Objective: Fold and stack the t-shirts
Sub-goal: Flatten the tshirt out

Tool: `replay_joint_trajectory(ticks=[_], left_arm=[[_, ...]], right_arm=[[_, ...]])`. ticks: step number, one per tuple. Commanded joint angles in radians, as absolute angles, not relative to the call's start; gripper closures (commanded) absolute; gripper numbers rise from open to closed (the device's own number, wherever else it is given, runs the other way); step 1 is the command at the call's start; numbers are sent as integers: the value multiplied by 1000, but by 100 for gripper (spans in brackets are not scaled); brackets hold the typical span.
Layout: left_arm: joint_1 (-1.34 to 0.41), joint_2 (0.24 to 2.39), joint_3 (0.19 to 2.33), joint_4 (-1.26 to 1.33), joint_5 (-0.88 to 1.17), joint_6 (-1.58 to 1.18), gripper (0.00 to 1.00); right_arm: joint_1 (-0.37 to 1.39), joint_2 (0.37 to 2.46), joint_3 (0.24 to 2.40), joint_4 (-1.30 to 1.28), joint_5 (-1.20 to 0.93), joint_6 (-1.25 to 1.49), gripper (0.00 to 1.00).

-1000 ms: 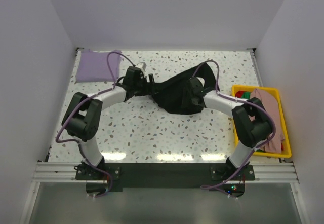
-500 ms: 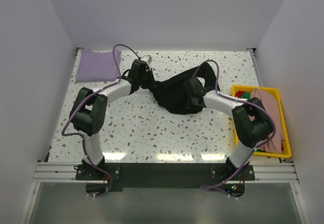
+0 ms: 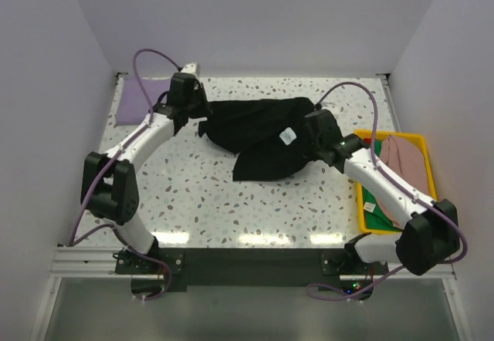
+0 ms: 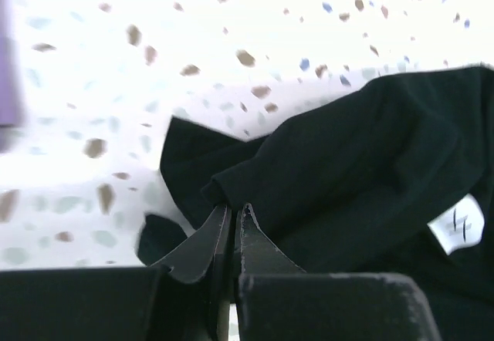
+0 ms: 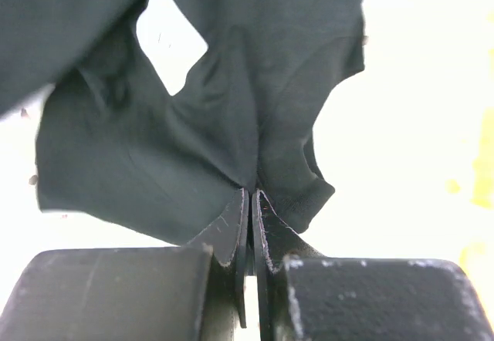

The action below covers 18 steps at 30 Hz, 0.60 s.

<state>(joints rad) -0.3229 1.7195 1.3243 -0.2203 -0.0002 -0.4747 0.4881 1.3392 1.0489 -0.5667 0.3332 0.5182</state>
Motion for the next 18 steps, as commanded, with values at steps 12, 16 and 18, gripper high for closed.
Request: replay_joint_trajectory(ticks=[12,16,18], left_arm=[[-202,1598,1422,-365,-87,-417,100],[-201,1536,1358,-354,-147,-410,100],[-190,1528,1329,-333,-152,-410,99]], right_arm=[[330,1224,1078,-686,365,454,100],[302,1236,1112,-686,367,445,100],[298,1271,1118,-677,368,445,100]])
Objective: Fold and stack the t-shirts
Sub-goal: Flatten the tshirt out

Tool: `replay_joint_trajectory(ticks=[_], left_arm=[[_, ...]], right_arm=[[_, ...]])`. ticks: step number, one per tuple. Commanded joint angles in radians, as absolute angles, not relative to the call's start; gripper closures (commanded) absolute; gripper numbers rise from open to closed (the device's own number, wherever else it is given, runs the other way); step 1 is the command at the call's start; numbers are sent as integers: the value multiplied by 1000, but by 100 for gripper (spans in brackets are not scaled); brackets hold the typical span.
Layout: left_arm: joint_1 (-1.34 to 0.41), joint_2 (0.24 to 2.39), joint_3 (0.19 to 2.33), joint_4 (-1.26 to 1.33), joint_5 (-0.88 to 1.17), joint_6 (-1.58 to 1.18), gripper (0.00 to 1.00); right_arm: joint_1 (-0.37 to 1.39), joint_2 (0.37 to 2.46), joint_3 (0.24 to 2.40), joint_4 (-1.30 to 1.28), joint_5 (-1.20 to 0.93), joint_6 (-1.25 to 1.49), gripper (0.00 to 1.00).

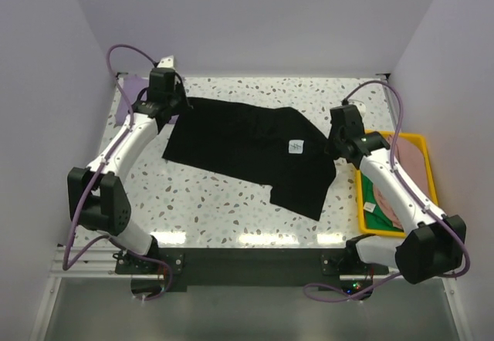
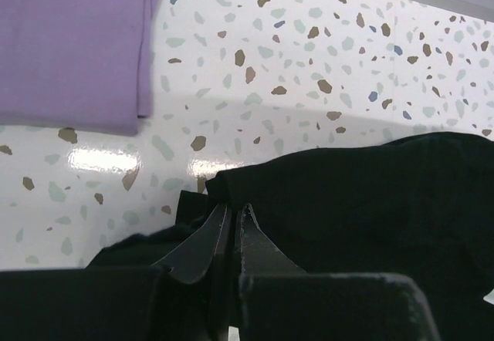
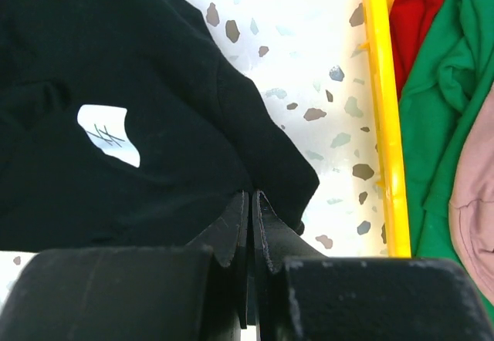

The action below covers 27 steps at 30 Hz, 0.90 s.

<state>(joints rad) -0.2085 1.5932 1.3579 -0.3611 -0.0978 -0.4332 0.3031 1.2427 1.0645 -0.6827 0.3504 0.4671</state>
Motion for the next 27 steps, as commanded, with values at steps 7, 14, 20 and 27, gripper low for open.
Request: replay_joint_trajectory(ticks=[7,14,20,27], left_arm=[[-163,1690,1423,-345,-114,-420,95],[-137,1674,1407,-316,-90,-445,39],[-120,1427,1102,-279,-192,-560,32],[-81,1279,853,-296,-276,-643,33]], right_arm=[[272,1434,1183,-646,365,453,94],[271,1444,1221,-655,296,440,43],[270,1344,1051,-644,290,452,29],[270,1180,911,-618,258,483,27]])
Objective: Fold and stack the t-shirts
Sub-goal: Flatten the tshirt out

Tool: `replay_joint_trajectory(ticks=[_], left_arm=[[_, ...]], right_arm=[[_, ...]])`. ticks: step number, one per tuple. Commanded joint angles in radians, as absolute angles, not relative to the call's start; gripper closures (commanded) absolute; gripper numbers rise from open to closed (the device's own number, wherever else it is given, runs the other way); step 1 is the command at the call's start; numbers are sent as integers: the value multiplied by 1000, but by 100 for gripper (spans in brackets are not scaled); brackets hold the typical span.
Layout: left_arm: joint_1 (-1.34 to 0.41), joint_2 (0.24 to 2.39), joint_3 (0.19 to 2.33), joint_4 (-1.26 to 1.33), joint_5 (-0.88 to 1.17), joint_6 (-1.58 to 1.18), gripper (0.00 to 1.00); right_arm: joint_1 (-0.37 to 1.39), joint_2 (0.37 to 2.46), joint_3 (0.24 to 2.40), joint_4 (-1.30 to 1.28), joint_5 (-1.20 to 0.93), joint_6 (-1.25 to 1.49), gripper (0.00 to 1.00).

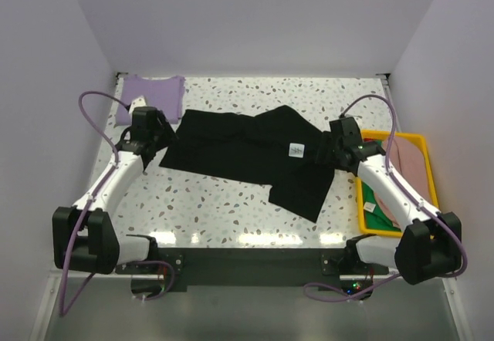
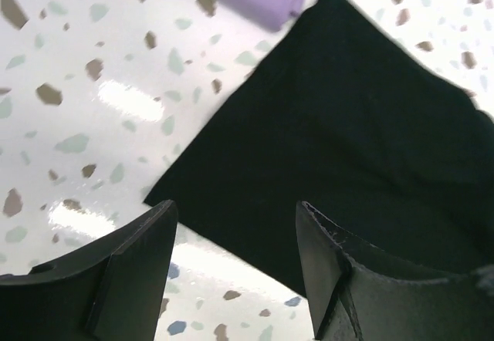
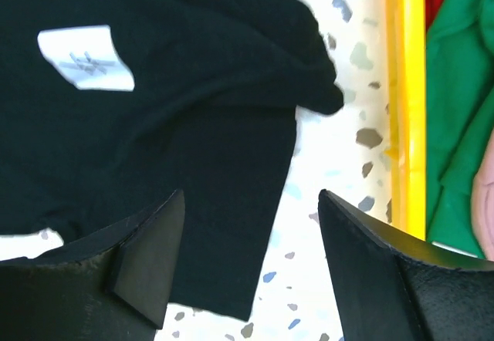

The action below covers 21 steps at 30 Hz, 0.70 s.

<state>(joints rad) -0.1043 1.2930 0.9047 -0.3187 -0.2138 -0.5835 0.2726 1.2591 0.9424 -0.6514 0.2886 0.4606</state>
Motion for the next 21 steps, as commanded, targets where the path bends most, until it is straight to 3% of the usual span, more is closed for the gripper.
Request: replay_joint_trajectory(ticks=[1,21], left_arm=[[-74,1288,848,-301,-272,-655,33],[-38,1603,844,-247,-328,-732,38]], right_arm=[[270,1174,899,-614,238,486,27],[270,1215,769,-505,146,548,26]])
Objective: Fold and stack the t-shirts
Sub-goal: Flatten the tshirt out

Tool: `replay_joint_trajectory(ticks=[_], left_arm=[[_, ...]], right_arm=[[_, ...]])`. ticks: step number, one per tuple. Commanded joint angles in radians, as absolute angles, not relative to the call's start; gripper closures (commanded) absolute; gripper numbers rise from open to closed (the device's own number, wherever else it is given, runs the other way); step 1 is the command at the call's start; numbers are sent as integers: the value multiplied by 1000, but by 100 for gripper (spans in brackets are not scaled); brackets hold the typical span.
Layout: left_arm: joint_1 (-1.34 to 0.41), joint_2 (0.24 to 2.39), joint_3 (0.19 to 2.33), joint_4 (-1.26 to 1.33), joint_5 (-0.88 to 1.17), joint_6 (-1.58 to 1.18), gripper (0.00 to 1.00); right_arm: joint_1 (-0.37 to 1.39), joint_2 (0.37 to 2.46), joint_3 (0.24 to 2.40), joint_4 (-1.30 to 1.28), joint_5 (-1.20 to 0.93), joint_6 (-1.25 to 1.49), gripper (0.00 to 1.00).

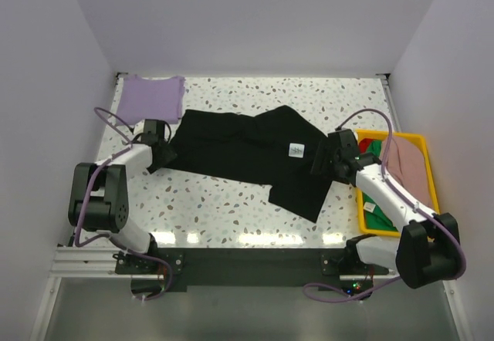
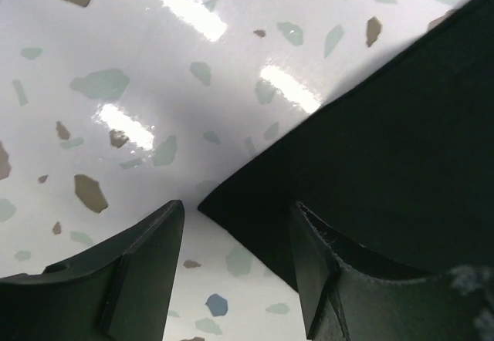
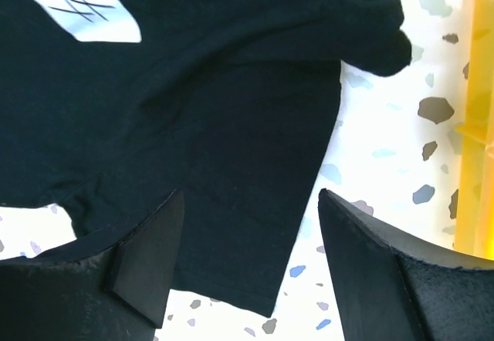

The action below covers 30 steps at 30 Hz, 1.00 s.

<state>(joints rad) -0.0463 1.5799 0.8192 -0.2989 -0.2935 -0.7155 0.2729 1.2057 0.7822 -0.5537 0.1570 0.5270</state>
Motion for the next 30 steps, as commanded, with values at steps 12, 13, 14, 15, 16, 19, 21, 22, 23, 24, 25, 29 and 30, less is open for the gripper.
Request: replay_joint_trajectory(ticks=[12,13,14,15,16,19,21,22,23,24,25,29,30], left_arm=[[-38,1629,876,-227,-290,-723,89],[-37,1617,879,-235,-290,-715,92],[-34,1611,882,-238,-290,-712,99],[-31,1592,882,-245,-287,-709,100],[-19,1582,881,-250,-282,-707,100],[0,1540,861,-252,-259,-700,100],[31,1516,847,-253,-239,-692,100],[41,1508,841,-253,-235,-689,100],[44,1502,836,-255,-229,-687,100],[49,1490,835,-256,-226,-683,100],[54,1483,831,-255,-222,-681,100],[58,1468,825,-252,-198,-678,100],[58,1463,822,-249,-190,-678,100]], right_arm=[[268,1333,762,-454,256,568,26],[270,1344,761,-448,262,571,26],[268,1367,761,-437,273,577,26],[270,1377,762,-433,279,581,26],[268,1387,764,-427,282,587,26],[268,1433,770,-394,278,603,27],[268,1462,775,-374,281,615,27],[268,1469,776,-371,287,621,27],[268,1474,781,-364,290,624,27],[268,1482,788,-364,299,626,27],[268,1482,792,-362,304,630,27],[271,1511,808,-341,287,635,29],[270,1516,807,-334,275,637,29]])
